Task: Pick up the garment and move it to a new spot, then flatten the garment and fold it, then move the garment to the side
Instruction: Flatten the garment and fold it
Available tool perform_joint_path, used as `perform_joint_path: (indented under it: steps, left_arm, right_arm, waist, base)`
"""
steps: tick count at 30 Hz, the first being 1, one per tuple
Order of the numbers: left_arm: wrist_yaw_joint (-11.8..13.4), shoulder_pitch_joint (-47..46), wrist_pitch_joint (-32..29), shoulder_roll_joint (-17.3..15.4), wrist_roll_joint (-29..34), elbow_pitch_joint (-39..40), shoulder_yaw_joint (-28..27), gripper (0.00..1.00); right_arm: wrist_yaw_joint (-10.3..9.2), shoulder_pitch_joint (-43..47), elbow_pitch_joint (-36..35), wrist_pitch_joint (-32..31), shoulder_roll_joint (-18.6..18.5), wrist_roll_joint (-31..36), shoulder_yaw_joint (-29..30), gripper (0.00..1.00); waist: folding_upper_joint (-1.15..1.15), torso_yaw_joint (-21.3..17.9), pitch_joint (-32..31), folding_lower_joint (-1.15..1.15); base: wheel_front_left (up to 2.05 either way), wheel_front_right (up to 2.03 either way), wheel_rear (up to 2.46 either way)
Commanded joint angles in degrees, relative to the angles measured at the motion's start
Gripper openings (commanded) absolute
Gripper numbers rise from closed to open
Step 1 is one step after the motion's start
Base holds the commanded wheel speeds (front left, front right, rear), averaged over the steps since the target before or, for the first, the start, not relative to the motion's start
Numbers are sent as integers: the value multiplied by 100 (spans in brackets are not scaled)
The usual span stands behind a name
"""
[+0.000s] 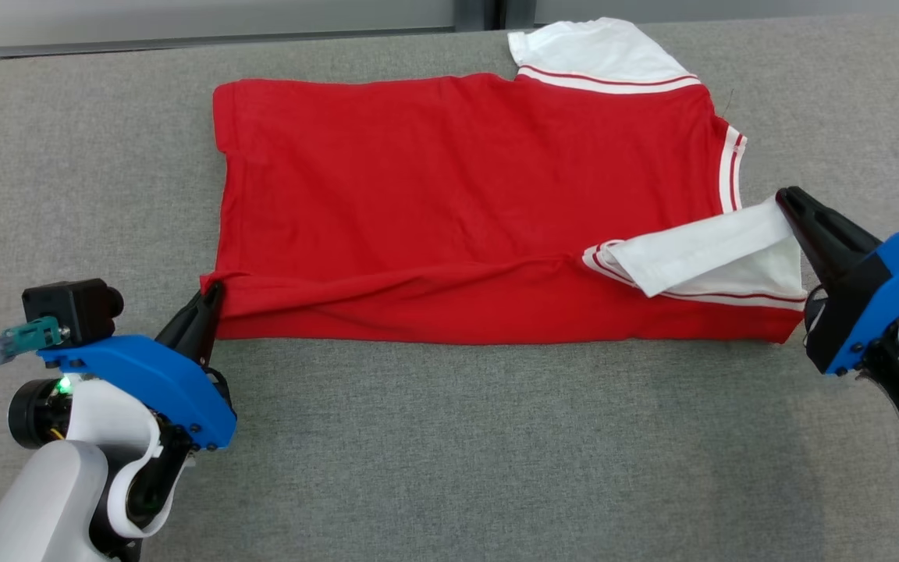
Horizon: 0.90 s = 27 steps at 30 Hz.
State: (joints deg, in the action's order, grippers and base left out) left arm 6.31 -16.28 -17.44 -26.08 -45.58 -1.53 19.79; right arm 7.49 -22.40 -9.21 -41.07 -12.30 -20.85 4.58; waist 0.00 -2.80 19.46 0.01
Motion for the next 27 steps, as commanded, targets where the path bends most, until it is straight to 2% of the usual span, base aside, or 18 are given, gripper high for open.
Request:
perform_joint_path:
  steps: [1, 10, 11, 12, 13, 14, 21, 27]
  left_arm:
    - [-19, -165, 63, 56, 0, -130, 22, 0]
    - [-132, -465, 263, 276, 11, -715, 88, 0]
    - [-138, -487, 301, 316, -15, -761, 72, 6]
    - [-152, -517, 319, 341, -20, -806, 70, 49]
    - [-161, -535, 336, 361, -29, -856, 78, 87]
    - [-172, -542, 346, 376, -29, -896, 88, 100]
    - [-102, -330, 701, 422, 49, -1044, 32, 100]
    - [17, 92, 1013, 399, 281, -1064, 147, 100]
  right_arm:
    - [2, -169, 134, 160, -79, -65, -77, 0]
    - [2, -648, 855, 867, -269, -153, -382, 0]
    - [1, -707, 911, 983, -284, -167, -417, 0]
    - [1, -745, 979, 1088, -288, -220, -464, 73]
    - [1, -762, 1051, 1192, -290, -246, -494, 100]
    - [1, -815, 1088, 1333, -316, -261, -531, 100]
    - [1, -739, 1401, 2151, -376, -468, -572, 100]
    - [2, -20, 1461, 1802, -206, -257, -64, 100]
  waist:
    - [0, 46, 74, -1]
    - [0, 76, 233, -1]
    - [0, 82, 244, -1]
    - [0, 90, 249, -1]
    - [0, 97, 247, -1]
    - [0, 105, 242, -1]
    - [0, 167, -12, -1]
    - [0, 169, -361, -1]
  base:
    - [0, 0, 0]
    - [0, 0, 0]
    - [0, 0, 0]
    - [0, 0, 0]
    - [0, 0, 0]
    - [0, 0, 0]
    - [0, 0, 0]
    - [0, 0, 0]
